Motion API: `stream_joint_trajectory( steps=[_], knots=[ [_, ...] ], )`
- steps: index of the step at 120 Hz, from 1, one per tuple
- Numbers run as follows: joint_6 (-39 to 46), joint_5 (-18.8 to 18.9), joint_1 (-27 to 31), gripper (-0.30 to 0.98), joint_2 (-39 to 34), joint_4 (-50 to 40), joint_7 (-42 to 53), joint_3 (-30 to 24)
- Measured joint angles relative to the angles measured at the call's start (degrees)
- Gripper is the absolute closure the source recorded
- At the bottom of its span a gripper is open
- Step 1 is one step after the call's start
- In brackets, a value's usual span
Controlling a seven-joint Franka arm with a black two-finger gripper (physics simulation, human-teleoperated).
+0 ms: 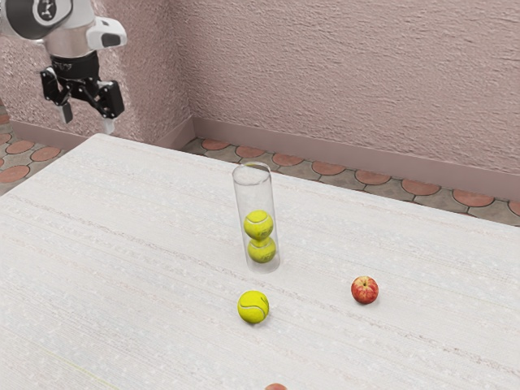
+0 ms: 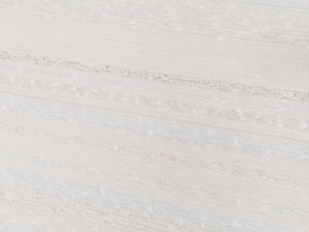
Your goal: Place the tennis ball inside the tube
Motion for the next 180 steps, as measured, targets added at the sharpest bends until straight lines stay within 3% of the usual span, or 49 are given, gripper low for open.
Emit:
stream_joint_trajectory(
  steps=[19, 45, 76, 104, 180],
  knots=[
    [0.2, 0.0, -1.6, 0.0, -0.6, -1.6, -0.5, 0.0],
    [3.8, -3.5, -5.1, 0.0, -1.8, -6.1, -1.0, 0.2],
    [18.0, -8.9, -11.8, 0.0, -1.3, -21.6, -1.9, -2.0],
    [27.4, -13.4, -15.5, 0.0, 1.2, -28.6, -4.0, -4.4],
    [39.2, -15.9, -18.1, 0.0, 13.1, -31.9, -8.8, -7.6]
  ],
)
